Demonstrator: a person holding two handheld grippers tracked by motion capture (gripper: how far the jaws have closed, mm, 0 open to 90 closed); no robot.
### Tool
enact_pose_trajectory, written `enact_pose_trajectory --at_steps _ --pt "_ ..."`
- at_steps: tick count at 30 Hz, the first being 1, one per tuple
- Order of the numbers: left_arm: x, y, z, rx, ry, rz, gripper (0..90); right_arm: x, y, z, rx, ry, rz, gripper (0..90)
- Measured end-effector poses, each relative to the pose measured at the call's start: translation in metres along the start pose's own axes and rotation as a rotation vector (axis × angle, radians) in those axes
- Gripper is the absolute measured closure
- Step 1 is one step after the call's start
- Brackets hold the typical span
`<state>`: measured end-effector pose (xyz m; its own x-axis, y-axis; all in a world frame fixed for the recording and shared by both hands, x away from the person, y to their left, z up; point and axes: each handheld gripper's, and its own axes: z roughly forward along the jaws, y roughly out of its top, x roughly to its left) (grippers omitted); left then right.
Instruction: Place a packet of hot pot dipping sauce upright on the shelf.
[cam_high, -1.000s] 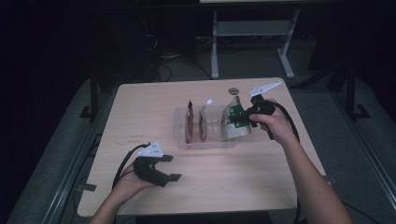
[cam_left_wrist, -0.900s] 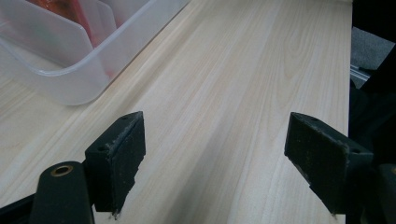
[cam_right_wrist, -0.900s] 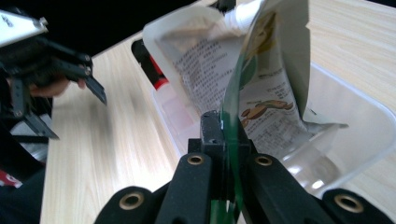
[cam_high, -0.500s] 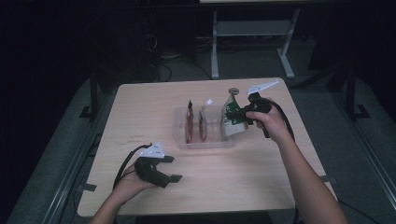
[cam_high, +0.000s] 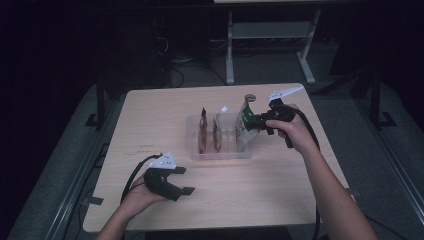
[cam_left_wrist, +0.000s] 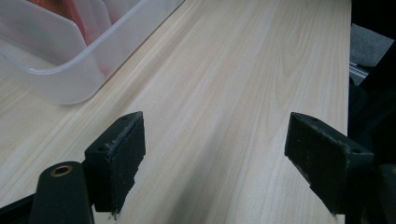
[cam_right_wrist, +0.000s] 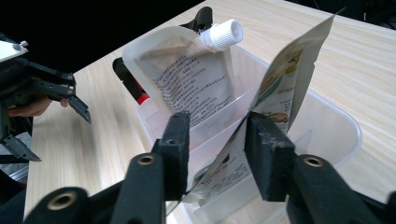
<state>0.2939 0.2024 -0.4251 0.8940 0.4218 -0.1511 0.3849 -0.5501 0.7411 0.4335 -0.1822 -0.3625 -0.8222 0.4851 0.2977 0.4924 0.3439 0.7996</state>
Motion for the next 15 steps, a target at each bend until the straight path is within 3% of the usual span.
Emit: enact_pose_trajectory --at_steps 9,15 --pt "0.000 0.001 -0.001 -0.001 0.002 0.003 19.9 0.011 0.001 -0.019 0.018 -0.028 -0.026 36.3" --pt "0.000 0.001 -0.001 0.001 0.003 0.003 19.8 0.018 -0.002 -0.030 0.027 -0.056 -0.066 32.3"
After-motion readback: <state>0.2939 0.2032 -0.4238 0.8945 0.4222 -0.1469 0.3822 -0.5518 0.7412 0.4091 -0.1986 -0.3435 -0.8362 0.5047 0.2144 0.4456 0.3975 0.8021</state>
